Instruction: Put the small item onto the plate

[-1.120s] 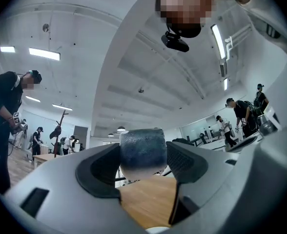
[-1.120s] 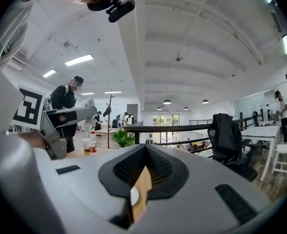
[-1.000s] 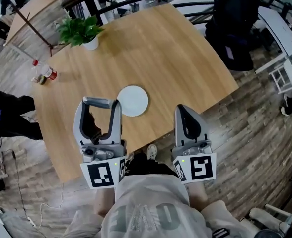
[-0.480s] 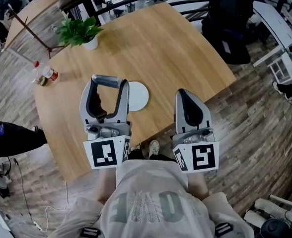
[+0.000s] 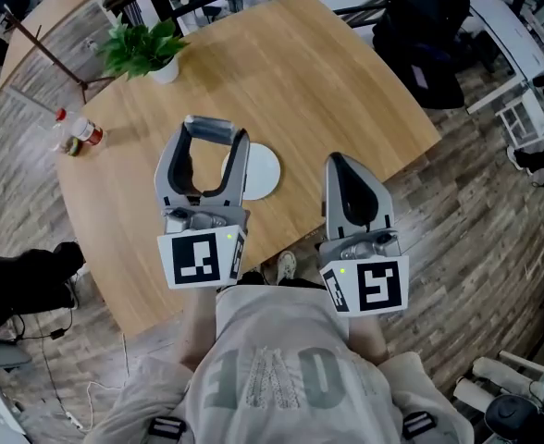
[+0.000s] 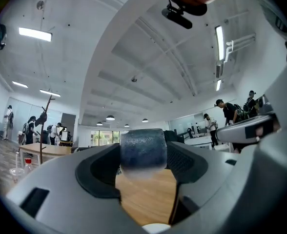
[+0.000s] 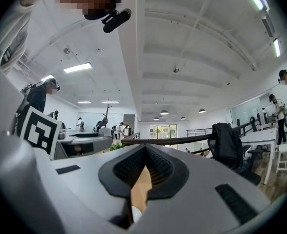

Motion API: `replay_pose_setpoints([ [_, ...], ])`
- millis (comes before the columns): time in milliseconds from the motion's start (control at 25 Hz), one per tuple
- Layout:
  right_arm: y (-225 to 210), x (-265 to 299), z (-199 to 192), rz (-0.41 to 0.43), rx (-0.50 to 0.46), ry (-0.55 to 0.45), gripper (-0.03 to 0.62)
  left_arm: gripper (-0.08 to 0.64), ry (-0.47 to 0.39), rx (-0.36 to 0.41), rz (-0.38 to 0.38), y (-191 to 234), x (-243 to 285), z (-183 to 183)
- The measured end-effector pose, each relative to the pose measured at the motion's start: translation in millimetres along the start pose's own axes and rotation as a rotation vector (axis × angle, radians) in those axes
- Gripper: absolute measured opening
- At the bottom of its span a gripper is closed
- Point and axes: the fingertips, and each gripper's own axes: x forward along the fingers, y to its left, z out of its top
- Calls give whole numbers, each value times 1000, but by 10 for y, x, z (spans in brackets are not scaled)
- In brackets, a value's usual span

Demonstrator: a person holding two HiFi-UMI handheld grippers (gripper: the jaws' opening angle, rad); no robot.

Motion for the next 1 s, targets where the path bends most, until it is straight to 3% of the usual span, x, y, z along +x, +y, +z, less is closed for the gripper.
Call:
replay_pose_setpoints([
  [200, -5, 9, -67, -20, 2, 38, 17, 302, 206, 9, -42, 32, 213, -565],
  [400, -75, -73, -314, -58, 27, 108, 17, 302, 385, -85, -120, -55, 350, -1195],
  [720, -183, -118, -676, -102, 58, 203, 17, 302, 695, -41, -200, -234, 336, -2263],
  [1000, -224, -247, -941, -143, 69, 274, 17, 302, 887, -30, -230, -299, 231, -2842],
])
